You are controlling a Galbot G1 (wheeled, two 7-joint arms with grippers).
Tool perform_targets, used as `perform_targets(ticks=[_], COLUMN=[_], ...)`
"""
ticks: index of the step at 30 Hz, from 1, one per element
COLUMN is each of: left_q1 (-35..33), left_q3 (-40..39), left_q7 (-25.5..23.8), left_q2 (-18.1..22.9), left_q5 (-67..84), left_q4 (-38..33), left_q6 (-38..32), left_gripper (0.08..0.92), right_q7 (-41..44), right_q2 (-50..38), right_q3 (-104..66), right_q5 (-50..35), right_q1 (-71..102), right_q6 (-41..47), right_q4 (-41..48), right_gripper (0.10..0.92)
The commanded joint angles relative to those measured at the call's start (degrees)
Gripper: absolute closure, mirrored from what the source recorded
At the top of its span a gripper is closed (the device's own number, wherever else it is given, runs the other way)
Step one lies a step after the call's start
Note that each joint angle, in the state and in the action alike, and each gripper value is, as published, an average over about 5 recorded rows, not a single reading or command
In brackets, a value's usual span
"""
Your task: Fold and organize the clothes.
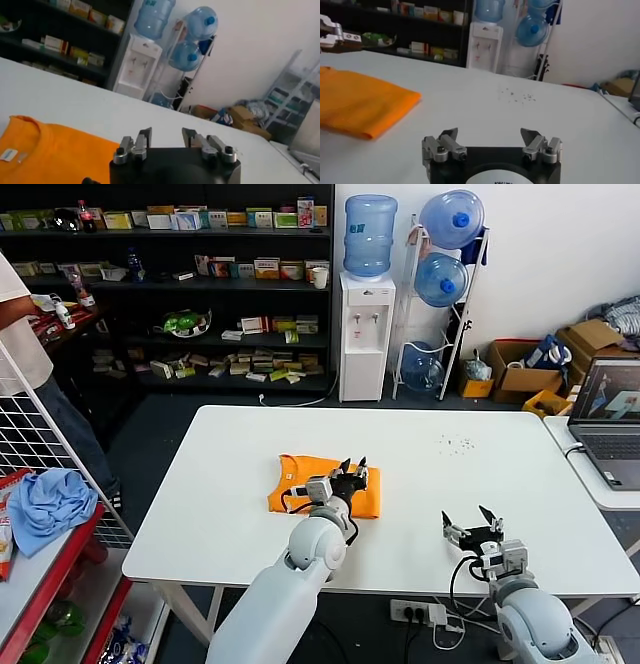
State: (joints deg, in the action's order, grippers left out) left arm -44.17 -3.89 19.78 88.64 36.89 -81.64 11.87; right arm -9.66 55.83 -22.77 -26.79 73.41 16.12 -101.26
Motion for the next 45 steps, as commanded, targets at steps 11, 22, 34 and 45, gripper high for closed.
perform_targets(ticks=[11,22,34,45], left_q1=[-22.1,-25.6,-26.4,-27.1], left_q3=[13.7,23.8,29.2,29.1], left_q7=[-12.7,-13.8,-16.0,-15.9], left_q2=[-25.8,-21.3,-17.4,-17.3], left_q5=[-18.5,-29.5,-35.8,-35.8], left_q4=[-12.9,-9.1,-8.7,-9.5], left_q6=[-18.5,-18.5,-18.9,-18.7], left_gripper=[0.202,0.177,0.177,0.177], right_q7=[11.4,15.4,19.5,19.6], right_q2=[12.1,18.8,23.2,23.7], right_q3=[-9.6,-14.8,-19.1,-19.4], right_q5=[13.3,17.6,18.7,19.5], right_q1=[2.4,1.2,2.4,2.7], right_q6=[-4.7,-7.8,-8.0,-8.6], right_q4=[-1.7,-1.2,-3.9,-3.9], right_gripper=[0.203,0.203,0.203,0.203])
